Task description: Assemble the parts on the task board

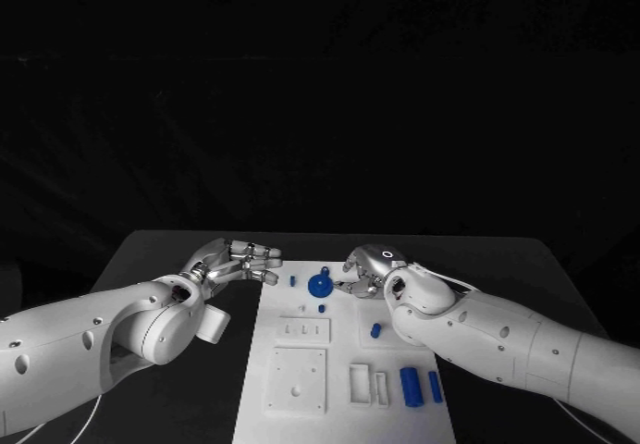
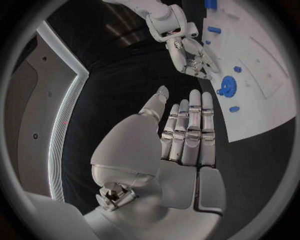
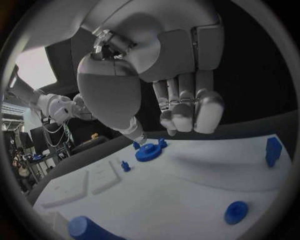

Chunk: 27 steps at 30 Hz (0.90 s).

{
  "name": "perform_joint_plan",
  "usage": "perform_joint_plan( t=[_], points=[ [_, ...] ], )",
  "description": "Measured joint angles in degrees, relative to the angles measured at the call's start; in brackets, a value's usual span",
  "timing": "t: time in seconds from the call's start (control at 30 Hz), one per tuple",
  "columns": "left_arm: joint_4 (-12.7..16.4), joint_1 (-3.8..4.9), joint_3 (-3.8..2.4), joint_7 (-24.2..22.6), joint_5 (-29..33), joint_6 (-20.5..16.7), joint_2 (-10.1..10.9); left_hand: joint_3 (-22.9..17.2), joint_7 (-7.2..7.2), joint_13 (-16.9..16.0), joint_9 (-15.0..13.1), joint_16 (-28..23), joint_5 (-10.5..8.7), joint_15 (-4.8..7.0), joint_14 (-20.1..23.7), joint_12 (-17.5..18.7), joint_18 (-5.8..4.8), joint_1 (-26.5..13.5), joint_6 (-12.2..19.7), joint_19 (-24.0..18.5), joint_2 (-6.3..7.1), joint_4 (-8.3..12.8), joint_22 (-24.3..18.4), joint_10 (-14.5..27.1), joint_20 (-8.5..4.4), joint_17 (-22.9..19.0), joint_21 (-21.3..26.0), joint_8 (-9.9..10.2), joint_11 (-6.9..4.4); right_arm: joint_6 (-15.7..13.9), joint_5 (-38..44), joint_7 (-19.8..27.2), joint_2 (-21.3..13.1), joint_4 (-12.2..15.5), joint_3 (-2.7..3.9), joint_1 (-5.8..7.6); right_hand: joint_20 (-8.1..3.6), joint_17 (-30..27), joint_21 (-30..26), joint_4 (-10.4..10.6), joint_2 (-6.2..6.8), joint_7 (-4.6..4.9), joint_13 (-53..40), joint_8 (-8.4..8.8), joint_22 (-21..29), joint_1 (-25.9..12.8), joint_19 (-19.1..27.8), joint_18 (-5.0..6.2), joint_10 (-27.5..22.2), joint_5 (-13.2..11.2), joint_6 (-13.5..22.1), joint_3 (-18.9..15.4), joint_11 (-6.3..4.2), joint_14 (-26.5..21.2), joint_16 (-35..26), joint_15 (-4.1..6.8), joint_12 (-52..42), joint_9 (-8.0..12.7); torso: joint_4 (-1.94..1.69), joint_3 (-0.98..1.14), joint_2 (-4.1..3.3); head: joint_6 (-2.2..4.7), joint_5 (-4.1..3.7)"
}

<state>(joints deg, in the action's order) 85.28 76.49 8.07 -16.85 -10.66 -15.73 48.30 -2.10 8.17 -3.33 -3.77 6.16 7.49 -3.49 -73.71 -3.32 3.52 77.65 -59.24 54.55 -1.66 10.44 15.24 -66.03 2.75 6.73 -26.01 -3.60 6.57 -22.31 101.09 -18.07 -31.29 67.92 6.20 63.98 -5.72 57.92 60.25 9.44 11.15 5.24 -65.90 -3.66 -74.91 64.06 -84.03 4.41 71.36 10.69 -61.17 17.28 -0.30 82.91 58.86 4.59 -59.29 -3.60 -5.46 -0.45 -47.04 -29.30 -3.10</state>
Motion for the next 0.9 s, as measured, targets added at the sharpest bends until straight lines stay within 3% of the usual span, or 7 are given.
perform_joint_plan(
  t=[0.1, 0.23, 0.37, 0.5, 0.73, 0.9],
  points=[
    [-0.01, 0.00, 0.00, 0.00, 0.00, -0.01, 0.15, 0.00, 0.00, 0.00, 0.00, 0.00, 0.00, 0.00, 0.00, 0.00, 0.00, 0.00, 0.00, 0.00, 0.00, 0.00, 0.00, 0.00, 0.00, 0.00, 0.00, 0.00, 0.00, -1.02, -0.72, 0.14, -2.15, 1.62, 1.54, 0.06, 0.00, 0.00, 0.00, -0.78, 0.01, 0.00, -0.11, 0.00, 0.00, 2.16, 0.00, 0.00, 0.22, 0.41, 0.00, -1.24, -0.21, 0.00, 0.00, 0.00, 0.00, 0.00, 0.23, 0.18, 0.03, 0.21, 0.09],
    [-0.14, 0.00, 0.00, 0.00, 0.00, -0.01, 0.32, 0.00, 0.00, 0.01, 0.00, 0.00, 0.00, 0.00, 0.00, 0.00, 0.00, 0.00, 0.00, 0.00, 0.00, 0.00, -0.05, 0.00, 0.00, 0.00, 0.00, 0.00, 0.00, -1.90, -3.10, 1.61, -5.89, 3.34, 4.15, 0.07, 0.00, -0.08, 0.00, -4.13, -0.45, 0.29, -0.18, 0.00, 0.00, 6.47, 0.00, 0.00, 0.22, 0.86, -0.29, -1.87, -0.21, 0.00, 0.00, 0.00, 0.00, 0.00, 0.50, 0.47, 0.07, 0.36, 0.18],
    [-0.31, 0.00, 0.00, -0.01, 0.00, -0.01, 0.40, 0.00, 0.00, 0.01, 0.00, 0.00, 0.00, 0.00, 0.00, 0.00, 0.00, 0.00, 0.00, 0.00, 0.00, 0.00, -0.04, 0.00, 0.00, 0.00, 0.00, 0.00, 0.00, -1.91, -6.87, 4.87, -9.44, 3.92, 5.62, 0.10, 0.00, -0.12, 0.00, -8.11, -1.16, 0.40, -0.29, 0.00, 0.00, 8.78, 0.00, 0.00, 0.22, 2.59, -0.43, -2.83, -0.21, 0.00, 0.00, 0.00, -0.32, 0.00, 0.90, 0.77, 0.16, 0.49, 0.23],
    [-0.45, -0.04, 0.00, -0.04, 0.00, 0.01, 0.49, 0.00, 0.00, 0.01, 0.00, 0.00, 0.00, 0.00, 0.00, 0.00, 0.00, 0.00, 0.00, 0.00, 0.00, 0.00, -0.04, -0.13, 0.00, 0.00, 0.00, 0.00, -0.13, -1.00, -10.96, 9.13, -12.03, 3.38, 6.30, 0.10, 0.00, 0.22, 0.00, -10.83, -1.75, 0.40, -0.26, 0.00, 0.00, 10.41, 0.00, -0.01, 0.09, 4.76, -0.43, -4.20, -0.08, 0.00, 0.00, 0.00, -0.32, 0.00, 1.27, 1.14, 0.21, 0.55, -0.27],
    [-0.51, -0.14, 0.01, -0.05, 0.00, 0.07, 0.68, -0.21, 0.00, 0.01, 0.00, 0.00, 0.00, 0.00, 0.00, 0.00, 0.00, 0.23, 0.00, 0.00, -0.23, 0.21, -0.04, -1.03, 0.00, 0.00, 0.00, 0.00, -0.44, 2.34, -17.29, 15.63, -13.99, -0.10, 6.59, -0.40, 0.21, 0.92, 0.28, -14.57, -2.63, 0.95, 0.01, 0.00, 0.00, 11.75, 0.21, -0.02, -0.21, 7.36, 0.12, -5.66, 0.21, -0.20, -0.01, -0.19, -0.13, 0.00, 1.66, 1.80, 0.21, 0.81, -1.09],
    [-0.56, -0.19, 0.02, -0.06, 0.00, 0.16, 0.69, -0.27, 0.00, 0.01, 0.00, 0.00, 0.00, 0.00, 0.00, 0.00, 0.00, 0.23, 0.00, 0.00, -0.23, 0.27, -0.04, -1.03, 0.00, 0.00, 0.00, 0.00, -0.44, 4.38, -19.44, 18.70, -14.50, -2.58, 6.64, -1.06, 0.21, 1.17, 0.28, -16.66, -2.63, 0.64, 0.22, 0.00, 0.00, 11.75, 0.21, -0.02, -0.31, 8.54, 0.50, -4.43, 0.11, -0.20, -0.01, -0.20, 0.08, 0.00, 1.73, 2.05, 0.14, 0.81, -1.36]
  ],
)
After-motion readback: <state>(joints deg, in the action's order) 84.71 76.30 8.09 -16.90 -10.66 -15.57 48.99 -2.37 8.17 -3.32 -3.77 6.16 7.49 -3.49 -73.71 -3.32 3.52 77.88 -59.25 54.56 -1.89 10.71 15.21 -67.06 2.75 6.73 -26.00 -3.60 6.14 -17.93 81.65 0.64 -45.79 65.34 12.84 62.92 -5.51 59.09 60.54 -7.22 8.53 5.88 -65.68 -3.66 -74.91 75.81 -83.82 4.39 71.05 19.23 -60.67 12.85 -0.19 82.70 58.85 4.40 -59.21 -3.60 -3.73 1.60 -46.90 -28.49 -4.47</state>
